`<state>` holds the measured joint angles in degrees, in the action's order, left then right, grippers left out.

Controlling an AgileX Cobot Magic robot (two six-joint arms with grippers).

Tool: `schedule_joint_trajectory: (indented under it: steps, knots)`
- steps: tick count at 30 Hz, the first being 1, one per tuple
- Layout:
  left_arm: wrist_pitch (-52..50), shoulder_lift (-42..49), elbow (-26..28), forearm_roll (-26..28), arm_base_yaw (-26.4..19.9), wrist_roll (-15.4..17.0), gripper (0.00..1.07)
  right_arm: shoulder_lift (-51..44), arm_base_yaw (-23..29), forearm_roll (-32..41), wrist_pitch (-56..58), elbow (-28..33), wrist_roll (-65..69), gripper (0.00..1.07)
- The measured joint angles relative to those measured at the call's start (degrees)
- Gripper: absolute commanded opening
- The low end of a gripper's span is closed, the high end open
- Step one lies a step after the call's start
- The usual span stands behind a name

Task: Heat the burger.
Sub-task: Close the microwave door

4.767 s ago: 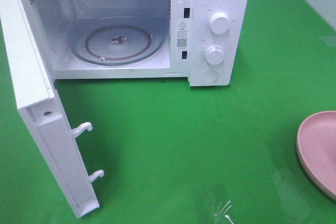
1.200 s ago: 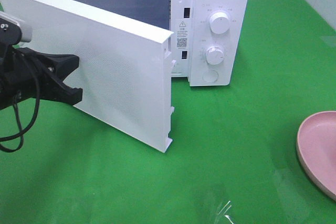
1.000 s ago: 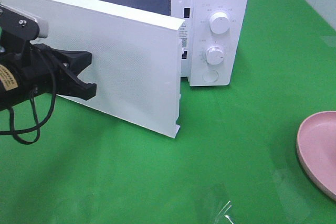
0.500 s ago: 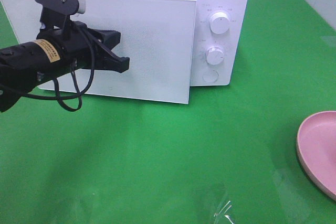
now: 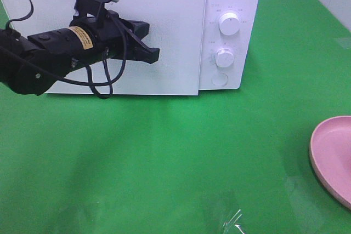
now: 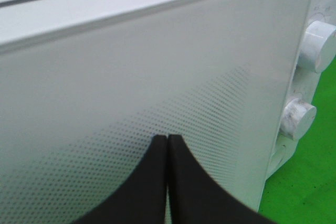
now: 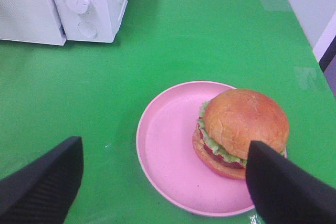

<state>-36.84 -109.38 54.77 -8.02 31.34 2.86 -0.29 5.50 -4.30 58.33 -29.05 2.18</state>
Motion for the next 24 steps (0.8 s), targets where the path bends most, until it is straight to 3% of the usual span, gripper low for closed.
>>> schedule_joint_trajectory:
  steps: [7, 19, 21, 22, 23, 24]
  knots:
    - [2.2, -3.1, 4.8, -1.0, 0.3, -0.1, 0.0, 0.0, 0.0, 0.0, 0.0, 0.0, 0.0, 0.75]
    - [8.7, -4.3, 6.9, 0.2, 1.7, -0.1, 0.02, 0.0, 0.0, 0.0, 0.0, 0.0, 0.0, 0.75]
    - [18.5, -2.4, 7.5, 3.7, 2.1, 0.0, 0.11, 0.0, 0.0, 0.0, 0.0, 0.0, 0.0, 0.75]
    - [18.5, -2.4, 7.5, 3.7, 2.1, 0.0, 0.11, 0.0, 0.0, 0.0, 0.0, 0.0, 0.0, 0.75]
    - [23.9, -0.9, 7.8, 4.9, 2.5, 0.1, 0.21, 0.0, 0.0, 0.0, 0.0, 0.0, 0.0, 0.75]
    - [23.9, -0.9, 7.8, 4.9, 2.5, 0.1, 0.21, 0.0, 0.0, 0.0, 0.0, 0.0, 0.0, 0.75]
